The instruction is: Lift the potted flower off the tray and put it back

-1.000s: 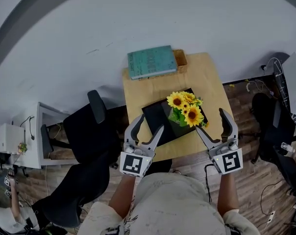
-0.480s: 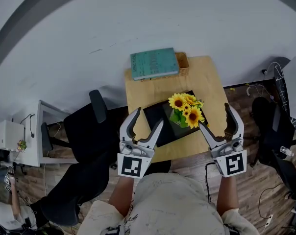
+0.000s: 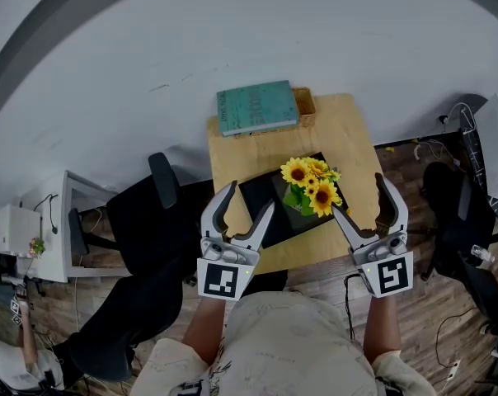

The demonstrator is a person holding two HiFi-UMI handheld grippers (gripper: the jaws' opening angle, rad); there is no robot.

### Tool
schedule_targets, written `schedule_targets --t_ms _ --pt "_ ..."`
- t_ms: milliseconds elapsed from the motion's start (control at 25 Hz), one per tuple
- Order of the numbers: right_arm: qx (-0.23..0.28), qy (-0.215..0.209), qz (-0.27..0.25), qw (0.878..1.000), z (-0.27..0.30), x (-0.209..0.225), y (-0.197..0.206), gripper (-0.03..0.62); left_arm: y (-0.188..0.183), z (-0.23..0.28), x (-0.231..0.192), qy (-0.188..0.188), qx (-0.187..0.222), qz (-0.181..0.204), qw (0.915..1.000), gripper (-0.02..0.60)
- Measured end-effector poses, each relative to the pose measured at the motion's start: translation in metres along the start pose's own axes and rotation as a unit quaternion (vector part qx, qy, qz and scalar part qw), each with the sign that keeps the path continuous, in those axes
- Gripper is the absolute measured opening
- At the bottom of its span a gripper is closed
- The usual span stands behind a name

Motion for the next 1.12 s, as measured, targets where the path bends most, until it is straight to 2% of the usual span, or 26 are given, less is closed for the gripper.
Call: schedule_targets --t_ms 520,560,680,760,880,1000,1120 --pt "-0.007 -0.001 0.005 1.0 -0.001 -0.006 0.001 0.389 0.0 0.0 0.005 0.001 0.002 -0.013 0.9999 0.285" --pt "-0.005 0.001 0.005 1.0 -0.001 -0.006 0.001 0.374 0.0 0.0 0.006 0.002 0.002 -0.014 0.9999 0.285" --pt "-0.001 0.003 0.01 1.0 -0.003 -0.005 0.0 0.245 0.0 -0.001 0.008 0.003 0.0 -0.015 0.9999 0.284" --pt "-0.002 0.003 0.01 1.0 -0.003 -0.006 0.0 0.202 0.0 0.0 0.009 0.004 0.002 -0.015 0.9999 0.267" --pt "-0.003 0.006 0.011 1.0 -0.004 -0.006 0.001 0.142 0.0 0.0 0.01 0.006 0.003 -0.014 0.9999 0.126" --pt "-0.006 0.007 0.012 1.0 -0.003 -0.005 0.003 0.055 0.002 0.001 0.012 0.006 -0.003 -0.016 0.9998 0.088" --pt "-0.011 0.009 0.014 1.0 -0.003 -0.005 0.005 0.022 0.004 0.002 0.013 0.006 -0.007 -0.012 0.9999 0.022"
Point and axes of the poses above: the fingertips, and each gripper's own axes: z forward along the fingers, x to its right, y out of its underside, the point moved 3 cm from there along -z, backward along the fingers, and after that the axes turned 14 degrees about -z, right-handed, at the moved point
